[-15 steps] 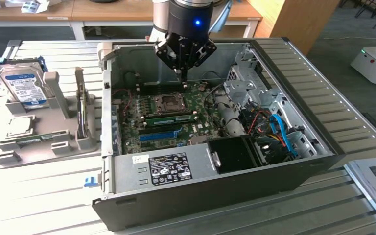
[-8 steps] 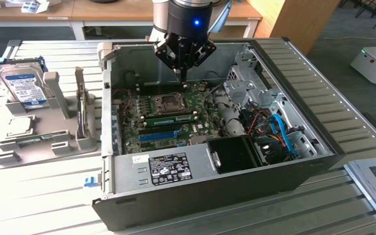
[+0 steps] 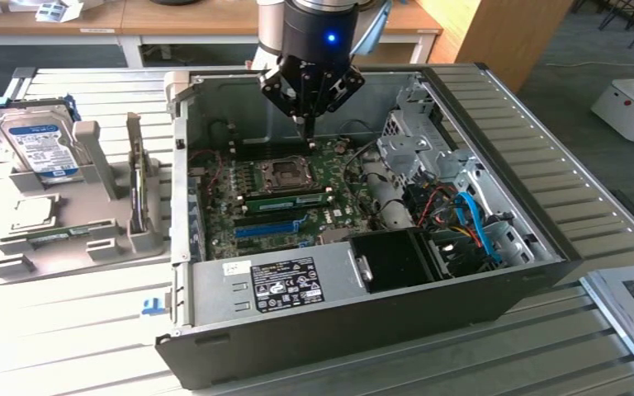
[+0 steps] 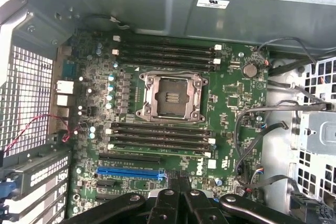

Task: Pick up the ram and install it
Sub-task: 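Press down the ram until it locks into place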

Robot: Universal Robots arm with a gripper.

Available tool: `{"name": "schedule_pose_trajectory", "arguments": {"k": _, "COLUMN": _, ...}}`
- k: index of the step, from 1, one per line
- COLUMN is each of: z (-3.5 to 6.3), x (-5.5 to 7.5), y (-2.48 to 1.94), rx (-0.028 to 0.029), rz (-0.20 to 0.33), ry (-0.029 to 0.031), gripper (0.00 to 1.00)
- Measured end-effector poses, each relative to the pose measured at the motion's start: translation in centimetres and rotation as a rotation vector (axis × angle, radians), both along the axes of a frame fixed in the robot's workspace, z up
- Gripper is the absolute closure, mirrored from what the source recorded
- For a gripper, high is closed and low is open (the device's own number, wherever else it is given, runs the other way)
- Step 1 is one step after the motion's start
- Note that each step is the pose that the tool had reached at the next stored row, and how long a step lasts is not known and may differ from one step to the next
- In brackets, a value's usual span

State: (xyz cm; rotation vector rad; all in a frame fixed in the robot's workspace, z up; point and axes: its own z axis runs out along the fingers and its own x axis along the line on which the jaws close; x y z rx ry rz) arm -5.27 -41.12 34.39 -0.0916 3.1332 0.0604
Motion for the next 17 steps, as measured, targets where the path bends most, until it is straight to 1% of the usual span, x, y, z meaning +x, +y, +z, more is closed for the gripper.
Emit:
{"name": "schedule_pose_trajectory", "arguments": {"k": 5, "z": -0.01, "x": -0.41, "y": 0.00, "rx": -0.0001, "rz": 0.000, "ry": 0.0001, "gripper": 0.90}}
{"name": "schedule_pose_trajectory", "arguments": {"k": 17, "z": -0.01, "x": -0.42, "y": 0.00, "rx": 0.0000, "rz": -0.008, "ry": 0.0001, "gripper": 0.90}}
